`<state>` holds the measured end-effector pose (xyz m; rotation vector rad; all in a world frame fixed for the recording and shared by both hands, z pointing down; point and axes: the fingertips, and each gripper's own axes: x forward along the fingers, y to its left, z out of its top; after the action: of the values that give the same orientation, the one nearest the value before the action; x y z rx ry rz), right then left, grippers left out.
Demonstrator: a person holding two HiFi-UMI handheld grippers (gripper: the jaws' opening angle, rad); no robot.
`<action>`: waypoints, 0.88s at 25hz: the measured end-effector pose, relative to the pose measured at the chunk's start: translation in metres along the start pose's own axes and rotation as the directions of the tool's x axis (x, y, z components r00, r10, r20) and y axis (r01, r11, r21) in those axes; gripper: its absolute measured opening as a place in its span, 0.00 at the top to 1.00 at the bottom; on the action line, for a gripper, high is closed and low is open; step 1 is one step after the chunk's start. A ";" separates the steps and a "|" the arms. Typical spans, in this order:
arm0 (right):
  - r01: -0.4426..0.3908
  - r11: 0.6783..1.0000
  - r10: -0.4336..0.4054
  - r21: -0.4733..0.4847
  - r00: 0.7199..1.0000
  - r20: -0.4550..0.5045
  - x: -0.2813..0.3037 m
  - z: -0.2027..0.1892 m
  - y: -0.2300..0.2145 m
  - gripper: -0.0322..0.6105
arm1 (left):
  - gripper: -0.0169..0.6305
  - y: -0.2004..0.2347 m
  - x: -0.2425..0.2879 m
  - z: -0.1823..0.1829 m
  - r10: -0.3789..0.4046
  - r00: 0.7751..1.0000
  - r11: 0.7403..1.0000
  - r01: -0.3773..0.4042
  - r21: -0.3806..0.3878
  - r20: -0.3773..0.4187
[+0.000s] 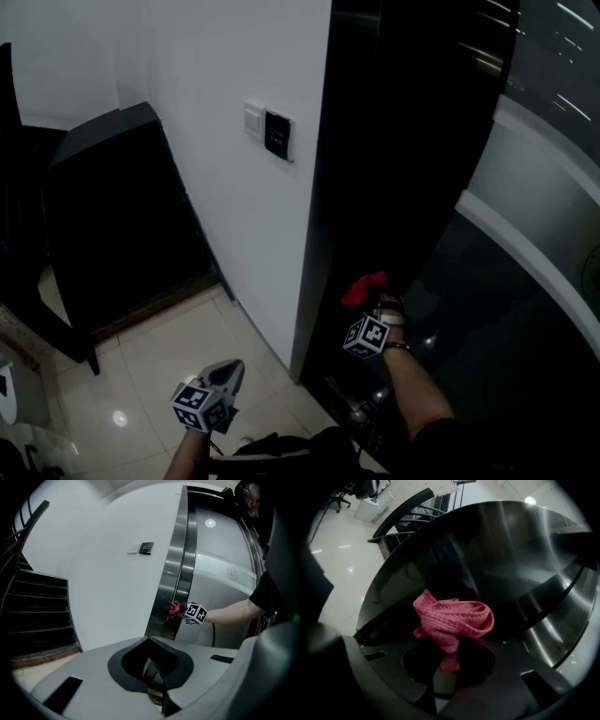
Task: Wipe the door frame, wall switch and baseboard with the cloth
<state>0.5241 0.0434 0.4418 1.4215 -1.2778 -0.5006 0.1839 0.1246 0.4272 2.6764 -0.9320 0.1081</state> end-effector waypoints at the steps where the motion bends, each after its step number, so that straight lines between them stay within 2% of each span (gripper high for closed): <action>1: -0.031 0.999 0.032 0.016 0.999 -0.010 0.001 -0.001 0.006 0.86 | 0.99 -0.002 0.002 0.000 -0.008 1.000 1.000 0.008 0.002 0.001; 3: -0.083 0.994 0.084 0.069 0.996 -0.015 -0.001 -0.006 0.011 0.86 | 0.99 -0.004 0.006 0.002 -0.021 1.000 1.000 0.021 0.004 0.010; 5: -0.069 0.993 0.069 0.097 0.998 0.003 -0.009 -0.012 -0.003 0.86 | 0.99 -0.007 0.010 0.006 -0.033 0.999 0.999 0.032 0.006 0.026; 7: 0.014 0.997 -0.017 0.073 0.999 0.042 -0.024 -0.013 -0.037 0.86 | 0.99 -0.007 0.015 0.009 -0.046 0.998 0.999 0.045 0.011 0.038; 9: 0.134 0.989 -0.140 0.066 0.986 0.096 -0.044 -0.005 -0.088 0.86 | 0.99 -0.006 0.018 0.010 -0.057 0.997 0.998 0.056 0.017 0.042; 12: 0.310 0.944 -0.327 0.115 0.928 0.178 -0.093 0.022 -0.187 0.86 | 0.99 -0.005 0.020 0.017 -0.075 0.996 0.997 0.074 0.026 0.052; 16: 0.448 0.876 -0.481 0.178 0.838 0.258 -0.160 0.070 -0.308 0.86 | 0.99 -0.013 0.025 0.027 -0.102 0.992 0.995 0.101 0.028 0.079; 20: 0.502 0.832 -0.554 0.237 0.773 0.307 -0.192 0.121 -0.367 0.86 | 0.99 -0.018 0.022 0.034 -0.118 0.987 0.993 0.115 0.028 0.107; 22: 0.507 0.834 -0.552 0.218 0.772 0.316 -0.188 0.142 -0.365 0.86 | 0.99 -0.016 0.016 0.032 -0.110 0.988 0.994 0.108 0.025 0.110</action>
<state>0.4937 0.0784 0.0097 1.8661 -1.1901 -1.1381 0.2050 0.1171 0.3958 2.7681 -0.8180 -0.0572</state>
